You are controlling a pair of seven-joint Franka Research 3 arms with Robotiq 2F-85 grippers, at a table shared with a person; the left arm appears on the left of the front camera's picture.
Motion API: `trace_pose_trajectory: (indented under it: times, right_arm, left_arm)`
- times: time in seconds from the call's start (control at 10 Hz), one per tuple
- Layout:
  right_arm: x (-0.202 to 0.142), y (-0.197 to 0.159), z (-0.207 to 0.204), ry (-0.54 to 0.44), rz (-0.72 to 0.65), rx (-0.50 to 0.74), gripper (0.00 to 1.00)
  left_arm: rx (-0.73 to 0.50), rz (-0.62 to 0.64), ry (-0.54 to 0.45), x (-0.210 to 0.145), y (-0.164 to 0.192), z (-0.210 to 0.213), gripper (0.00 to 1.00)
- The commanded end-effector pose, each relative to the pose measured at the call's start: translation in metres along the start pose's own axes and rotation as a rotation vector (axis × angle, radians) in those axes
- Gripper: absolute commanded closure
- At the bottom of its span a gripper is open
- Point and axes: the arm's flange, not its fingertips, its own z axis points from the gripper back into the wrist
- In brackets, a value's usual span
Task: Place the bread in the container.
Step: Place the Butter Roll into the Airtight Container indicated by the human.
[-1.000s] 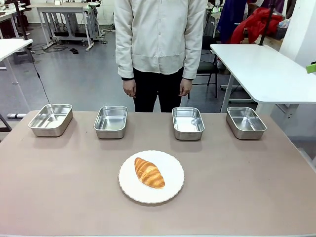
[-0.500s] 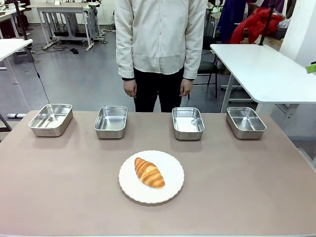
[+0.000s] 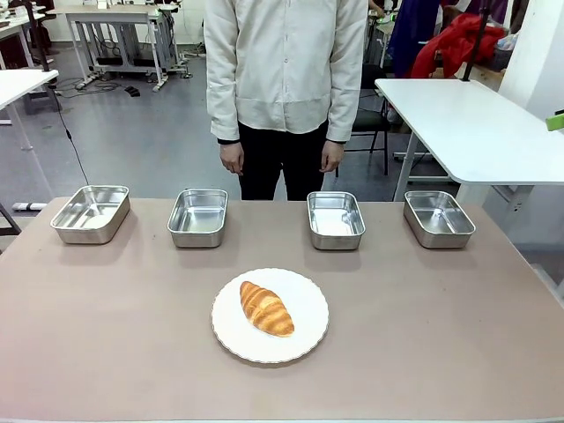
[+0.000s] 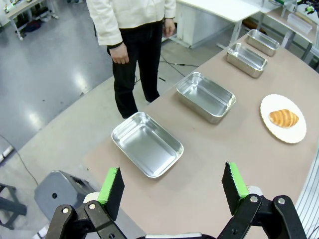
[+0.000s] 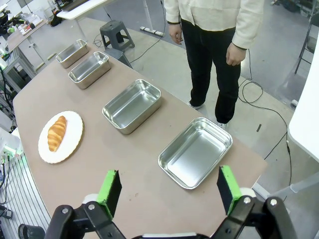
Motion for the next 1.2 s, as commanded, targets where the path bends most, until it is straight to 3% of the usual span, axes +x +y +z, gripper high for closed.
trace_pose_trajectory:
  times: [0.0,1.1]
  right_arm:
    - [0.0003,0.0002,0.0001,-0.007,0.001,0.006,0.00]
    - [0.0003,0.0002,0.0001,-0.007,0.001,0.006,0.00]
  left_arm:
    - [-0.007,-0.010,-0.011,0.0000,-0.0004,0.0031,0.00]
    - [-0.007,-0.010,-0.011,0.0000,-0.0004,0.0031,0.00]
